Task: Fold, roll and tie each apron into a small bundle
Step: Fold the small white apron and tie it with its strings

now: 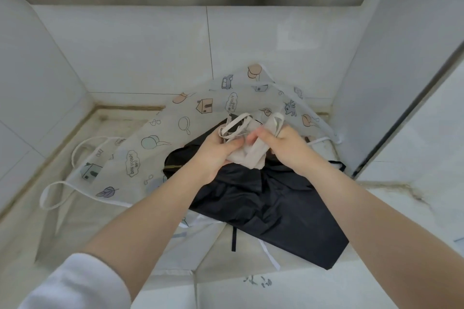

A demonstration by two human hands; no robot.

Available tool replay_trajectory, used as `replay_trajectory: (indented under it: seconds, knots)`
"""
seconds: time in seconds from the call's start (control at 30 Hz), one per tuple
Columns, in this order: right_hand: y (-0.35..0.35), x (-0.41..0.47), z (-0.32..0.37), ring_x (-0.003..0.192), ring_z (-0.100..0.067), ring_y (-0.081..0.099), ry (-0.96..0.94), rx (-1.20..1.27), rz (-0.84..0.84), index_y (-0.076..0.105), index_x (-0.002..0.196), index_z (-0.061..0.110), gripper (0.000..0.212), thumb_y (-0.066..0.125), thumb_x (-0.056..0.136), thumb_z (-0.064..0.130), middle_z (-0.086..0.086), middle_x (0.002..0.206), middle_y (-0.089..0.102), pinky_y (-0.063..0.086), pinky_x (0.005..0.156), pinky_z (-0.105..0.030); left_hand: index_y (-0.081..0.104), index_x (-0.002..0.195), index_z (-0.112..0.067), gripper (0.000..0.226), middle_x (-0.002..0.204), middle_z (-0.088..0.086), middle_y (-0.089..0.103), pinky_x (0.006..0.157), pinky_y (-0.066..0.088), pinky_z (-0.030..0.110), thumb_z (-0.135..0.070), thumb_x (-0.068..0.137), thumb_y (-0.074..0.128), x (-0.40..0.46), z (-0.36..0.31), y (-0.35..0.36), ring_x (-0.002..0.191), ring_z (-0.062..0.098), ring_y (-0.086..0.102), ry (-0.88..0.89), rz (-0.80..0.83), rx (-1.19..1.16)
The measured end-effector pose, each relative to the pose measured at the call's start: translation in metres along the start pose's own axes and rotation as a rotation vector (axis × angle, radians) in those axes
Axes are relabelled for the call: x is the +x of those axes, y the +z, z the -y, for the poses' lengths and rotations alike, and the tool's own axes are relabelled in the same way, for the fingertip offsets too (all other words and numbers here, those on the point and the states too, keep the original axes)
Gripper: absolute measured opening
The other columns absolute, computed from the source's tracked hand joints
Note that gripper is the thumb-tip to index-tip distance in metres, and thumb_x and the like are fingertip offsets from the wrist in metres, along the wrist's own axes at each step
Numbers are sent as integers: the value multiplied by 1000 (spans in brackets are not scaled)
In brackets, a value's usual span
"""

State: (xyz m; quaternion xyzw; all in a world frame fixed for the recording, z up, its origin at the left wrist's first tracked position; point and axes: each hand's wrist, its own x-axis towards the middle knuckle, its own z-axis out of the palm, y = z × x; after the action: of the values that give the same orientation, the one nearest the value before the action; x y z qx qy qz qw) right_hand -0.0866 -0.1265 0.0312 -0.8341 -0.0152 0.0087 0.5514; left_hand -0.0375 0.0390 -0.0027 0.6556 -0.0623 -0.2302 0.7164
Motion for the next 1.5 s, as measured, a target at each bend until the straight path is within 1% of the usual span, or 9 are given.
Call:
replay_trajectory:
  seconds: [0.17,0.37,0.47,0.67,0.83,1.1,1.23,1.37,1.5]
  knots:
    - [-9,3,-14,89,-8,50,-148,-333,-99,73,92,10,21,56,94,22,8,98,56,37,72,-13,42,134,-20,48,129,6,56,95,50,44,-10,90,59,-7,4,5,117,23,56,-62,28,120]
    - [-2,9,-32,57,-6,38,54,-273,-163,49,68,9,39,41,100,28,5,60,41,29,57,-24,51,126,-24,32,118,-7,60,101,43,32,-19,94,54,-11,22,23,114,11,54,21,-53,257]
    - [4,11,-41,54,-8,33,135,-114,-210,32,57,17,46,43,100,30,4,57,35,26,53,-23,57,115,-25,23,112,-5,62,102,43,34,-17,94,53,-8,22,34,109,12,56,-5,-130,243]
    - [-1,16,-46,91,-20,59,445,354,-88,63,85,12,30,56,92,41,-10,96,65,45,85,-33,58,112,-21,41,103,-2,62,91,46,27,9,84,51,-5,21,23,101,13,57,12,-32,236]
    - [18,14,-48,68,-14,46,332,273,-148,48,67,13,36,50,96,35,-3,69,48,35,63,-26,62,90,-19,33,84,-1,60,73,40,24,7,82,41,-1,25,28,81,13,53,-33,-183,176]
    - [13,21,-41,51,-11,24,305,321,-295,22,53,20,54,64,88,26,0,54,24,21,51,-27,66,111,-14,35,107,8,70,103,43,41,-36,89,51,9,34,28,106,23,63,-243,-191,-206]
    - [15,19,-45,45,-8,20,177,258,-328,21,50,18,57,65,87,21,3,48,21,20,47,-22,65,107,-11,48,98,8,72,95,49,42,-53,92,46,13,32,30,92,24,68,-397,-294,-92]
    - [15,18,-45,46,-15,33,-126,-216,-332,34,48,6,55,64,88,28,-4,46,36,27,51,-29,49,128,-7,64,131,25,49,83,50,53,-60,93,36,1,24,30,105,49,55,-848,39,-311]
    - [12,20,-40,69,-17,55,-276,-272,-200,58,53,9,37,69,84,26,-5,76,60,42,65,-28,55,122,-4,48,114,22,63,68,59,45,-42,92,52,3,16,30,96,37,64,-646,-29,-671]
